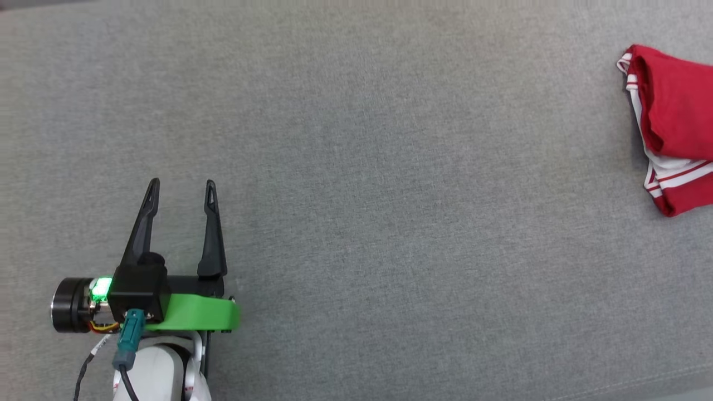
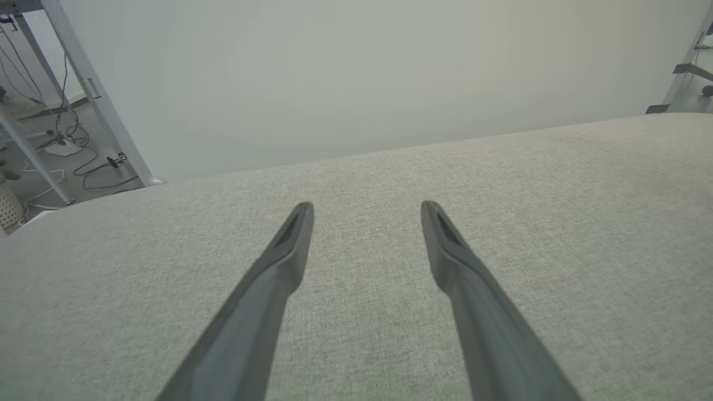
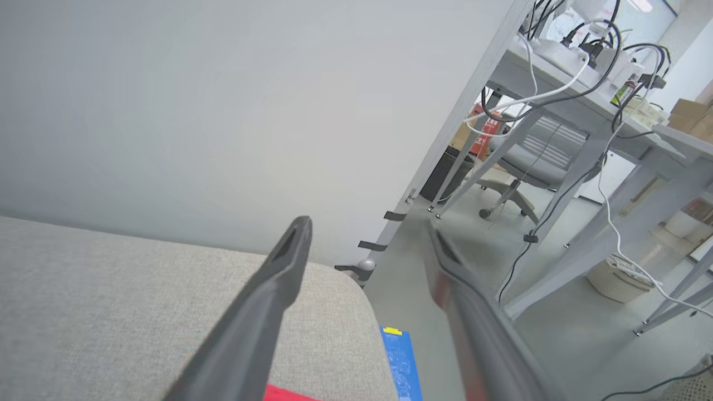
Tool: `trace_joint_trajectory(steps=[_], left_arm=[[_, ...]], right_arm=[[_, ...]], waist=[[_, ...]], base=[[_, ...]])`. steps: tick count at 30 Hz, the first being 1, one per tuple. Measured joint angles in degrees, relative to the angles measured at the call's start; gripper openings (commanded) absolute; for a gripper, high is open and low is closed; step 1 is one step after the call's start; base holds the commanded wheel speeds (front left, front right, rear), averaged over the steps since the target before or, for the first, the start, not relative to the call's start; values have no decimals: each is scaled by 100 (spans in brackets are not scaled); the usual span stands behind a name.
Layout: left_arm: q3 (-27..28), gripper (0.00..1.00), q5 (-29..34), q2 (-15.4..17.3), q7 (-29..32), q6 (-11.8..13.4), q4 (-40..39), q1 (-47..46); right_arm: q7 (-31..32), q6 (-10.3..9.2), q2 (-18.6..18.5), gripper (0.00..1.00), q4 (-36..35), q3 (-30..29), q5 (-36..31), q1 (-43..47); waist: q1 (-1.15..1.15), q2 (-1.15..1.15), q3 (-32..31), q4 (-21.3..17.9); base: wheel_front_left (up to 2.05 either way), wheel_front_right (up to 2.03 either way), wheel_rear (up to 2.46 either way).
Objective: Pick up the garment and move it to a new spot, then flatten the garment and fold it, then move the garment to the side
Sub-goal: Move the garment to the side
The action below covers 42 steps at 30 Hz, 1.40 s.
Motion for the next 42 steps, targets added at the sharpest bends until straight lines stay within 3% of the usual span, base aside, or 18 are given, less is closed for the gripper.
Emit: trace_joint_trajectory(steps=[6, 13, 19, 28, 42], left_arm=[[21, 100, -122, -168, -1, 7, 86, 174], [36, 100, -199, -258, 0, -8, 208, 336], [104, 100, -255, -320, 0, -26, 274, 455], [170, 100, -292, -379, 0, -102, 437, 697], [205, 100, -332, -459, 0, -260, 582, 1030]], right_arm=[[-33, 0, 823, 100, -1831, -917, -530, 867], [-63, 0, 1887, 100, -3254, -1218, -850, 2091], [-63, 0, 2471, 100, -3608, -836, -955, 2847], [-63, 0, 3083, 100, -3437, -514, -836, 3954], [-63, 0, 3273, 100, -3381, -645, -705, 5222]], waist=[[0, 0, -424, 206], [0, 0, -842, 559], [0, 0, -1181, 804], [0, 0, -1647, 1034], [0, 0, -2120, 1152]], base=[[0, 0, 0], [0, 0, 0], [0, 0, 0], [0, 0, 0], [0, 0, 0]])
